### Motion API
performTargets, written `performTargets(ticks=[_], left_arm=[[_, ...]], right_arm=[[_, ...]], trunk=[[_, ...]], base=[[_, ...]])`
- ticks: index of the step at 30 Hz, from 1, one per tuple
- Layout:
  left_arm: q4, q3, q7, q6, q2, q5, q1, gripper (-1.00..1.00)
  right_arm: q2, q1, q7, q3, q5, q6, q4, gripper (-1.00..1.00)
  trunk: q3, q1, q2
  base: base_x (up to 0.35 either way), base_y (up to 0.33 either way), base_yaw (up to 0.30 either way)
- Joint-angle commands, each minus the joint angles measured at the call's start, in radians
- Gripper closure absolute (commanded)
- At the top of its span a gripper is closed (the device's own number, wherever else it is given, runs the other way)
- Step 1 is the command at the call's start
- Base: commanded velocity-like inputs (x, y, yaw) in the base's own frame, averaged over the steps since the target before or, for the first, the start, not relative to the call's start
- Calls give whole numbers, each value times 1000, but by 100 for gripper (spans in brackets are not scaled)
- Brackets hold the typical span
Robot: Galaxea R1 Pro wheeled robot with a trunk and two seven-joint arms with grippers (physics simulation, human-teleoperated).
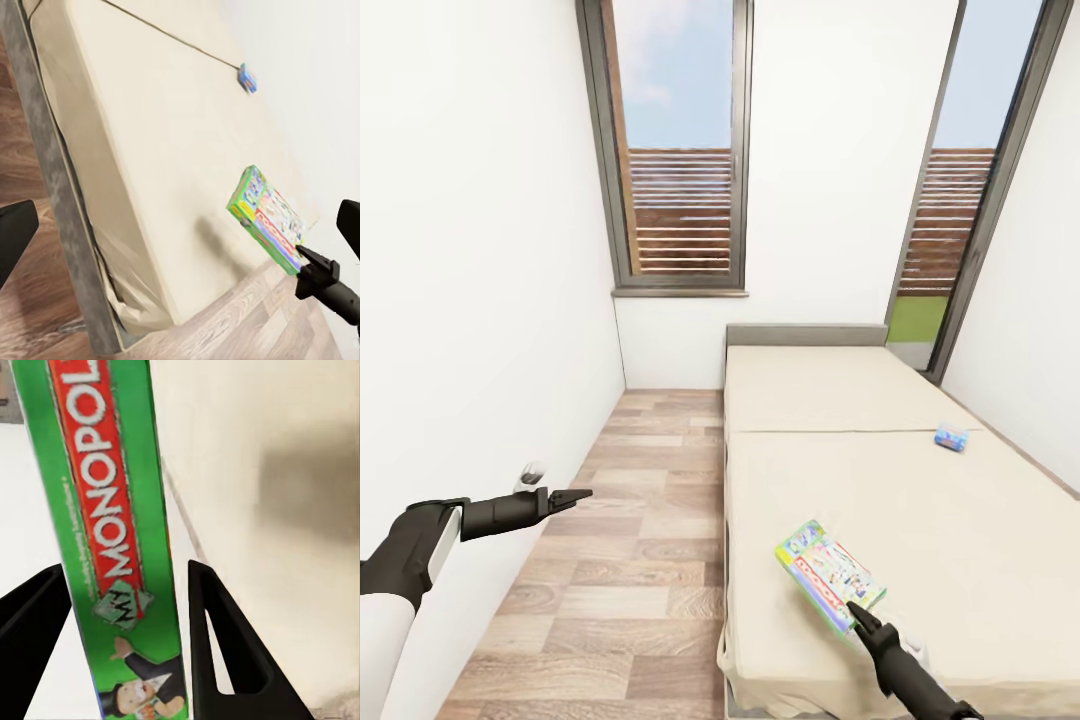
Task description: Put all the toys in the child's room - the three board games (two on the bed and one on the table), the two jigsaw puzzles on the table, and the tennis ball on the table - inside the toy box on the table in the child's room.
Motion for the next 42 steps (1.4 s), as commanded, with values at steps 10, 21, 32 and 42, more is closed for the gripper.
performTargets(ticks=[10,21,32,42], left_arm=[[0,3,-3,10,0,0,0,-100],[-3,4,-2,6,-10,0,0,-100],[-5,4,-1,5,-29,-2,0,-100],[-5,3,-2,5,-29,-2,0,-100]], right_arm=[[16,-5,-6,63,-3,157,-386,100],[8,-2,10,88,-7,167,-504,100],[2,-2,28,74,-13,174,-508,100],[5,-2,23,77,-9,168,-509,100]], trunk=[[30,-39,70],[65,-81,147],[99,-123,224],[131,-161,294]], base=[[0,0,0],[0,0,0],[0,0,0],[0,0,0]])
